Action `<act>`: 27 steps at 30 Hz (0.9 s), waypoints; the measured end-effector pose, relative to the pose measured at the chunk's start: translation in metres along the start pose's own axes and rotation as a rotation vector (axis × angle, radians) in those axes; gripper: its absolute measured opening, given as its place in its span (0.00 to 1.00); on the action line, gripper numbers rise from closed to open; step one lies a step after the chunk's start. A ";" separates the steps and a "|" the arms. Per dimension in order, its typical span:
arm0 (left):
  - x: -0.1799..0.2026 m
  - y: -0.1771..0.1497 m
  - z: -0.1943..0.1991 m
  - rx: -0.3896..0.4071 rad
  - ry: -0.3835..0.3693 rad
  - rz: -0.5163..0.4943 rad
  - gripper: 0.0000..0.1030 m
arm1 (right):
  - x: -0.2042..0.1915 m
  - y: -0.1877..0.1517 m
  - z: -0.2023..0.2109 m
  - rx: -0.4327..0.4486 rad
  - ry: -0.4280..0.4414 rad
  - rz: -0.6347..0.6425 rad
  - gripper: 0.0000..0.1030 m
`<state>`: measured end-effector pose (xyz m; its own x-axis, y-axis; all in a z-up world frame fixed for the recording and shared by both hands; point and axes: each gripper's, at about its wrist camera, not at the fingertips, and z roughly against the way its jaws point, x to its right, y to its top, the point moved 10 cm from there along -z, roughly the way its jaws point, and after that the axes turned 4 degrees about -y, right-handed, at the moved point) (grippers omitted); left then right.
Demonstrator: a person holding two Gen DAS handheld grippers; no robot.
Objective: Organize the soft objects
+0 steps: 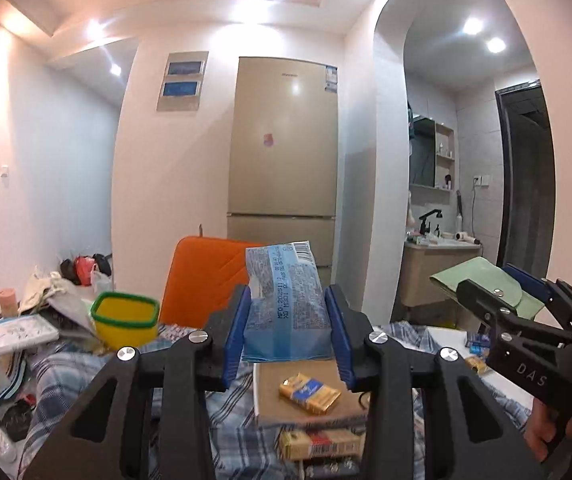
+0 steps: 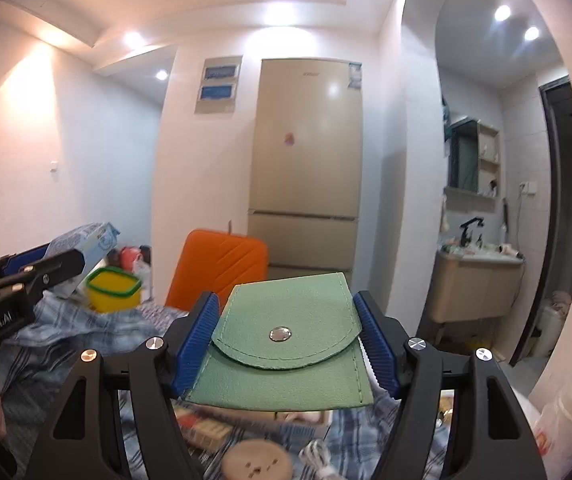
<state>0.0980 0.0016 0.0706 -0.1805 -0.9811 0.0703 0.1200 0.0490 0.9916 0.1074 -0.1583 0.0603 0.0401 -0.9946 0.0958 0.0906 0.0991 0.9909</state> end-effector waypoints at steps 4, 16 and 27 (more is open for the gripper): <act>0.009 0.010 -0.010 0.032 -0.004 -0.022 0.36 | 0.007 0.011 -0.011 0.024 -0.002 -0.035 0.69; 0.014 0.022 -0.060 0.135 -0.017 0.005 0.36 | 0.019 0.009 -0.067 0.010 -0.044 -0.086 0.69; -0.002 -0.009 -0.121 0.042 0.037 -0.004 0.36 | 0.022 -0.016 -0.123 -0.033 -0.051 -0.094 0.69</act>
<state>0.2152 -0.0191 0.0484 -0.1446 -0.9875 0.0634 0.0782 0.0525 0.9956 0.2296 -0.1784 0.0353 -0.0207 -0.9998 0.0077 0.1248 0.0050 0.9922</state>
